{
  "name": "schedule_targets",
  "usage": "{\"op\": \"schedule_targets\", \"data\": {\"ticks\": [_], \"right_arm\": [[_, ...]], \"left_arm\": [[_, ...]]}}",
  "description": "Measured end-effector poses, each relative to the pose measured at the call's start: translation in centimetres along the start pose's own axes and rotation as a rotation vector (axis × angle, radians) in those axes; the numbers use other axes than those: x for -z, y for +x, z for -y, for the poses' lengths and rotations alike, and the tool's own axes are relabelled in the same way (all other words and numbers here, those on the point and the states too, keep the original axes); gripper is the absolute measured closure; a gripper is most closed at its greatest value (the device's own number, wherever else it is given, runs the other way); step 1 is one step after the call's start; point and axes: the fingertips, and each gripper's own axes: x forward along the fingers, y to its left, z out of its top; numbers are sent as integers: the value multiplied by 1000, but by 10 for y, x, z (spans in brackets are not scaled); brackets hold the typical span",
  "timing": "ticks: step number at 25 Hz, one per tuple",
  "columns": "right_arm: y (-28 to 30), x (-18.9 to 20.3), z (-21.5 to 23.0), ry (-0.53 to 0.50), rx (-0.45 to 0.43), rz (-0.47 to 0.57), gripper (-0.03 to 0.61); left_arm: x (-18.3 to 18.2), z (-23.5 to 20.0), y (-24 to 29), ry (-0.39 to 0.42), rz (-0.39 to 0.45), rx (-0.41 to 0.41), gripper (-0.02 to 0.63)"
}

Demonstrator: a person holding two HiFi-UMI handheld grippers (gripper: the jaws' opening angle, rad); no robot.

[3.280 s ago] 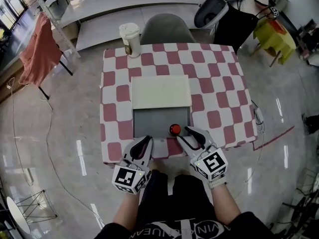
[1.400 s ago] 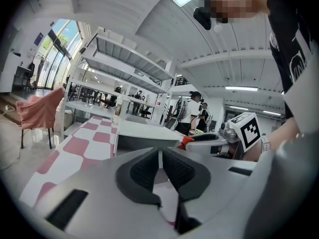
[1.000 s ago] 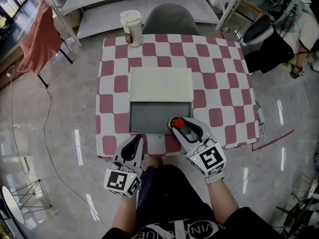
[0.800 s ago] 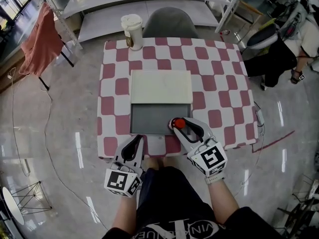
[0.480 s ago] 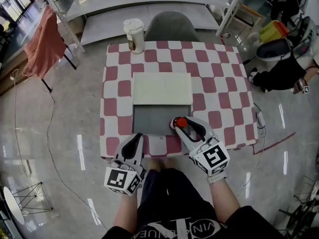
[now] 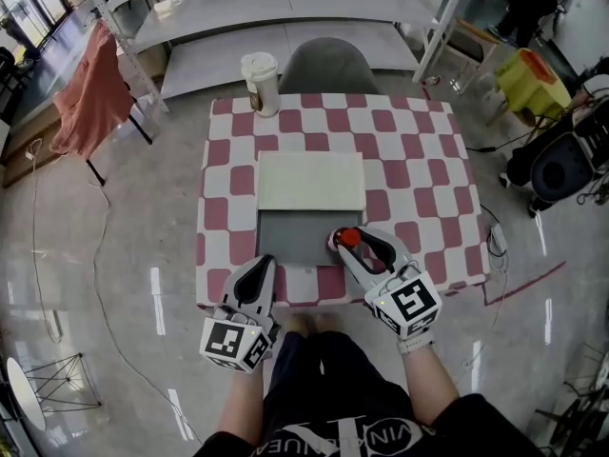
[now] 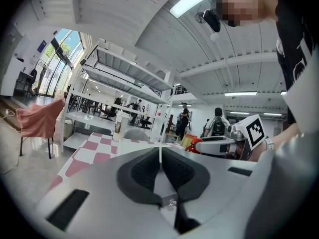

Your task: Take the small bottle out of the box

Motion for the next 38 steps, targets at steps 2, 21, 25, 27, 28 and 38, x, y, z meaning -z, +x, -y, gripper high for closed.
{"op": "schedule_targets", "data": {"ticks": [2,21,25,27,28,38], "right_arm": [[-1,-3,1,4,0,4,437],[-6,-44,12,0,-6,50,437],[-6,-48,17,5,-3,57,437],[-7,-50,19,6,-1,59,437],[-7,-52,20,7,1,61,437],[-12,-73,27,9,8,95,437]], "left_arm": [[-4,1,1,1,2,1,592],[-39,3,10,18,49,21,594],[-43,2,14,25,61,26,594],[-47,3,15,28,64,27,594],[-48,3,16,30,66,27,594],[-65,3,20,39,86,36,594]]}}
